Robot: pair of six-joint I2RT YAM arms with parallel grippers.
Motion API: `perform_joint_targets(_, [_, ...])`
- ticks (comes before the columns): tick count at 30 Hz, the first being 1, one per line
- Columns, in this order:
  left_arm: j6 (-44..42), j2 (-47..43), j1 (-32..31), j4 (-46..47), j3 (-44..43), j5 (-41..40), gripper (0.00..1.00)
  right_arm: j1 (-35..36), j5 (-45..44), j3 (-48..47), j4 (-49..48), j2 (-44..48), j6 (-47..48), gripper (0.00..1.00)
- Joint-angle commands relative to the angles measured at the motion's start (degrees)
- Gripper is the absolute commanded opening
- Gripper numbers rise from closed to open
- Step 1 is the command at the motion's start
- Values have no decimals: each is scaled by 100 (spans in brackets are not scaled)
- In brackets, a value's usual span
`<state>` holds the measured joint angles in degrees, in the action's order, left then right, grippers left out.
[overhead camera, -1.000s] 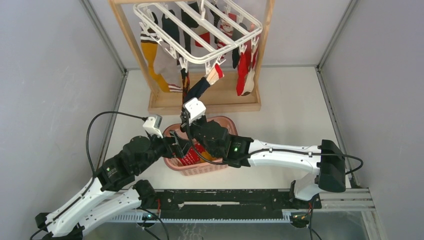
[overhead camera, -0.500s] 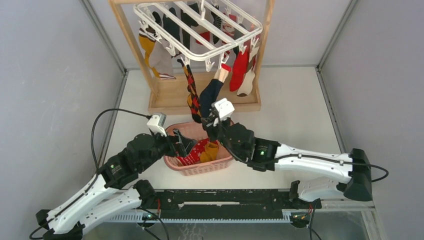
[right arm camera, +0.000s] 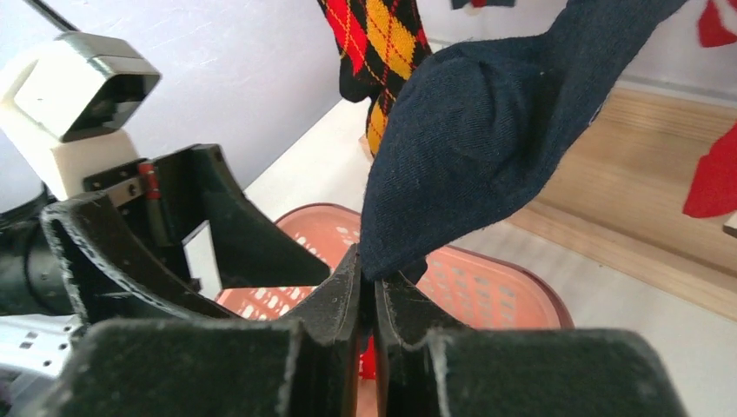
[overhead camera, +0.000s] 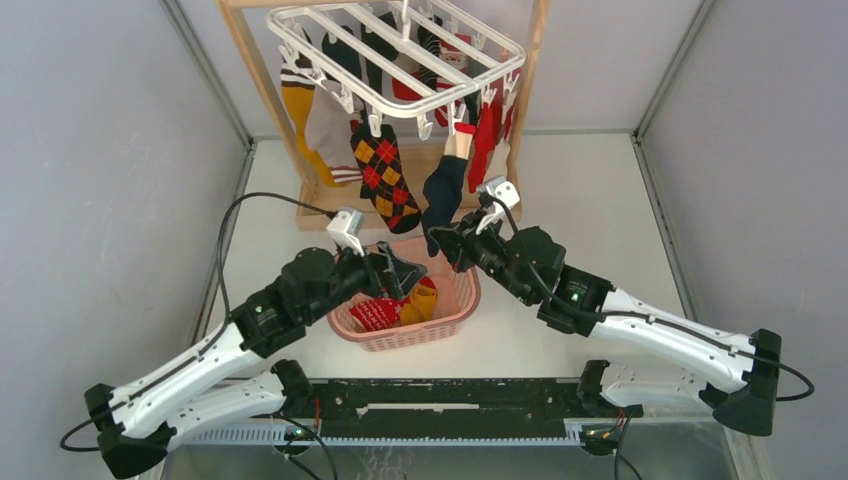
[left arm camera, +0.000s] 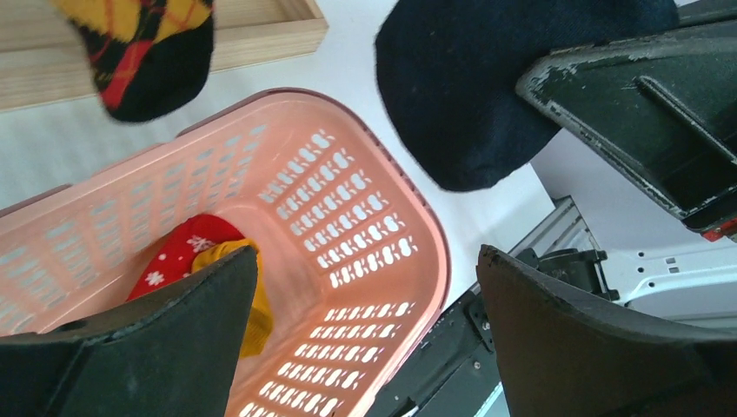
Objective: Remove the socks clipped to the hanger
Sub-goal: Adjust the hanger on the clothesline.
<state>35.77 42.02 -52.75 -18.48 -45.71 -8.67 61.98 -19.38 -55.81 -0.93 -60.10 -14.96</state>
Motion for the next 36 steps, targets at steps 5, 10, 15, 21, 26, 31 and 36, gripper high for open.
perform_joint_targets(5, [-572, 470, -374, 1306, -350, 85, 100, -348, 1308, -44, 67, 139, -643, 13])
perform_joint_targets(10, [-847, 583, -442, 1650, -309, -13, 100, -444, 1643, -118, 339, 65, -791, 13])
perform_joint_targets(15, [-1074, 651, -460, 1808, -315, -239, 100, -472, 1874, -203, 473, 17, -864, 13])
perform_joint_targets(21, [-1305, 819, -490, 1960, -330, -470, 99, -487, 2232, -267, 502, -54, -953, 13])
perform_joint_targets(26, [-1382, 882, -494, 1997, -386, -566, 72, -497, 2296, -353, 578, -123, -955, 13])
perform_joint_targets(31, [-1401, 1020, -491, 1885, -579, -611, 40, -515, 2307, -369, 600, -143, -949, 14])
perform_joint_targets(36, [-1367, 941, -490, 1886, -559, -778, 25, -619, 2262, -368, 747, -83, -931, 24])
